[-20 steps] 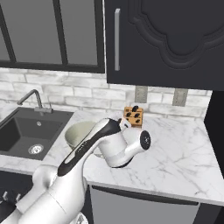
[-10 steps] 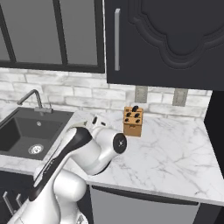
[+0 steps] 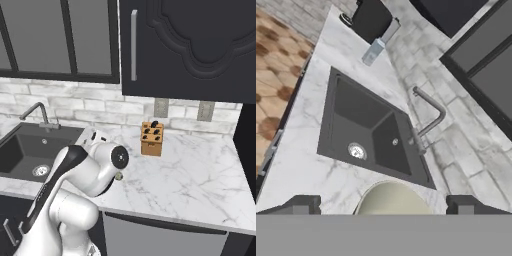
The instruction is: Gather the eggs and milk located in the vicinity of the sink area and place them right next to the bowl.
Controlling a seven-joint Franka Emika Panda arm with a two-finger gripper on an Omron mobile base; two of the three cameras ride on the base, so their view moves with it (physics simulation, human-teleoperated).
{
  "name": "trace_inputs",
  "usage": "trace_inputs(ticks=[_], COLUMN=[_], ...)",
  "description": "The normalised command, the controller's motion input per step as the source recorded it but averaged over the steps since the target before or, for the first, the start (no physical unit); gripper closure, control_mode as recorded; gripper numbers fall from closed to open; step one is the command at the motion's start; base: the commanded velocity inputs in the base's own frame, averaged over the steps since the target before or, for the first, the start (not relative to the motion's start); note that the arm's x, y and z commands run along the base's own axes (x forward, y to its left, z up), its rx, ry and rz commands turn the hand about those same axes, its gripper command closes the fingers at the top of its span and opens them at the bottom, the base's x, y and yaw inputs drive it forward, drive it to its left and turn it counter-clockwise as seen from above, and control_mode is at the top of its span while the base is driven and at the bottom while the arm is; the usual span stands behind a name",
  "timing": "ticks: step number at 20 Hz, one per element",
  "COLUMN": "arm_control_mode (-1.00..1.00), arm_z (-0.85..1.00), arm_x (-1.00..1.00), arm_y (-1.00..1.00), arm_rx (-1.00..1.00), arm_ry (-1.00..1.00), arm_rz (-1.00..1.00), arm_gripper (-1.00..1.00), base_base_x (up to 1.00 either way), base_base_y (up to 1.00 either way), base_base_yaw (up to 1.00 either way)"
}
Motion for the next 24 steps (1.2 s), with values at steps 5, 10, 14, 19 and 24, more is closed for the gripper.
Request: trace_inputs(ticks=[5,10,14,19,24], arm_control_mode=[1.0,1.0,1.0,1.0,1.0], arm_z=[0.0,0.0,0.0,0.0,0.0], arm_x=[0.0,0.0,0.0,0.0,0.0], arm_y=[0.0,0.0,0.0,0.0,0.0], arm_rx=[0.0,0.0,0.0,0.0,0.0], arm_ry=[0.0,0.0,0.0,0.0,0.0], arm_rz=[0.0,0.0,0.0,0.0,0.0], arm_gripper=[-1.0,-1.0,-1.0,-1.0,-1.0], base_base_x=[-0.22,-0.94,-0.97,-0.29,0.0], base_base_y=[-0.02,-0.1,-0.01,0.35,0.92], base_base_yaw=[0.0,0.0,0.0,0.0,0.0])
